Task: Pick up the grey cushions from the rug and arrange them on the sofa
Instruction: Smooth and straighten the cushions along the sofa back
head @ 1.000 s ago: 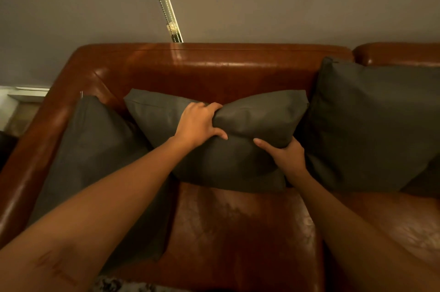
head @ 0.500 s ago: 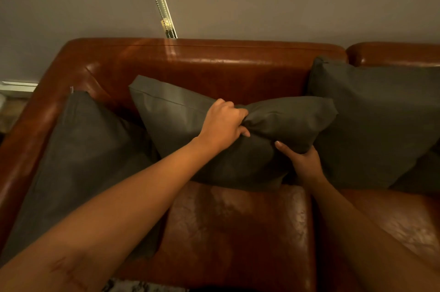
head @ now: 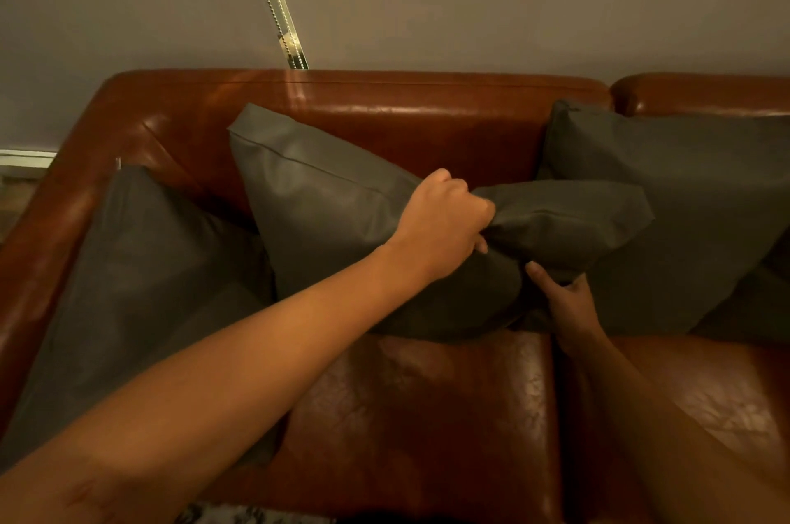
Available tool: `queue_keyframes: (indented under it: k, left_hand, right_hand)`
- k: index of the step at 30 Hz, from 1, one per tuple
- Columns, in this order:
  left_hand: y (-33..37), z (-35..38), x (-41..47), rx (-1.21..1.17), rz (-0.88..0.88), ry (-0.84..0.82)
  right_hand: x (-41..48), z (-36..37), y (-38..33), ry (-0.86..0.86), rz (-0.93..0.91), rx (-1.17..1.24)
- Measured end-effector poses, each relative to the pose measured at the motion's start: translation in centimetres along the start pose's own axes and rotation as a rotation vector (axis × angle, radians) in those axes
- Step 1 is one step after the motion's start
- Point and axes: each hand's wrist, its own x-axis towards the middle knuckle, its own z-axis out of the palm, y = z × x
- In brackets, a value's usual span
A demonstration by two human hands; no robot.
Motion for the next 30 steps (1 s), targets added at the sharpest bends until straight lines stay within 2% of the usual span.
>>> queue_keyframes:
  k: [5,9,13,22,30]
  left_hand:
    - [1.8,-2.3,-0.6,-0.011,0.005,0.076]
    - [1.6,-4.7,-1.5,0.03,-0.053,0.251]
    - [0.1,-6.3,-2.5,-0.01,-0.243,0.248]
    - [-4.0,-3.5,-8.9,-0.341,-0.683,0.323]
    - [-6.2,-3.5,-13.6,-0.503,-0.946,0.556]
  right_hand:
    - [-0.7,-0.4,-1.3,-0.041,-0.019,0.028]
    - [0.2,0.7,-4.1,-0.087,-0.11,0.038]
    - [0.9,2.4,-6.6,-0.155,-0.185,0.009]
    - [0.9,7.8,-9.4,-0.271,-0.182,-0.263]
    - [-0.2,13.6,-14.7,-0.346,-0.38,-0.515]
